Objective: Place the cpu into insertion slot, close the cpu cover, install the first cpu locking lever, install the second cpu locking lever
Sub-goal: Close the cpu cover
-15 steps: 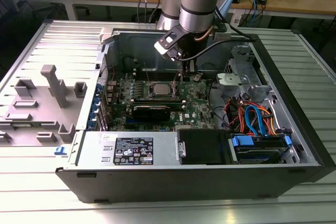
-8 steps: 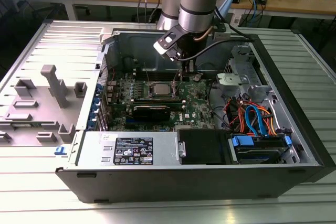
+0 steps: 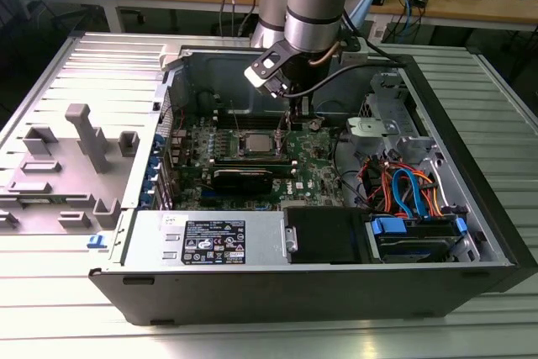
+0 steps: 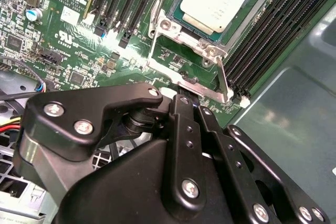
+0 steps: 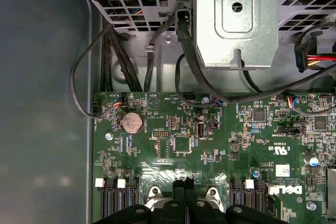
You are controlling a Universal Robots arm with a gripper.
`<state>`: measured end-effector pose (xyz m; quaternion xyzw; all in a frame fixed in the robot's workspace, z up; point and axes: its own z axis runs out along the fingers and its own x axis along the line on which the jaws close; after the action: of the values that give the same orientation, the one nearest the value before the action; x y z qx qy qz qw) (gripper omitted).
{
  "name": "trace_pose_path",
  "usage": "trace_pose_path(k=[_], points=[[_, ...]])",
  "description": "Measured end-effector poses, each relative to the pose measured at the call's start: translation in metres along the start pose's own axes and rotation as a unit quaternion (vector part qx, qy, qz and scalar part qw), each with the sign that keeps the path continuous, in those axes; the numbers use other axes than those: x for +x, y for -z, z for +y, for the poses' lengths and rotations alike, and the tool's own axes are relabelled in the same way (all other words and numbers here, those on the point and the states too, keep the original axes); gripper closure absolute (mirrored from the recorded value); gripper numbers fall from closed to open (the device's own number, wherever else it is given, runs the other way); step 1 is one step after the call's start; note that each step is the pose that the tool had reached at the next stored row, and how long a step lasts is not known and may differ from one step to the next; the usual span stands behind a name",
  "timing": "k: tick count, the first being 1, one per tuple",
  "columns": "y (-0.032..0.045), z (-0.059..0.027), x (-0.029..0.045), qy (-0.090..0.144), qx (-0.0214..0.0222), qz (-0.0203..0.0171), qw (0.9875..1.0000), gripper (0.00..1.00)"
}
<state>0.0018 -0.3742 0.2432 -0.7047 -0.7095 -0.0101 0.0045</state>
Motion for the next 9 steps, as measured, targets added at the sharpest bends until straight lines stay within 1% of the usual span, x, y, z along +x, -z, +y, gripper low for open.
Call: trace_pose_path(k=[9], points=[[-0.0001,-0.0023,0.0,0.0,0.0,0.0,1.0,0.89]])
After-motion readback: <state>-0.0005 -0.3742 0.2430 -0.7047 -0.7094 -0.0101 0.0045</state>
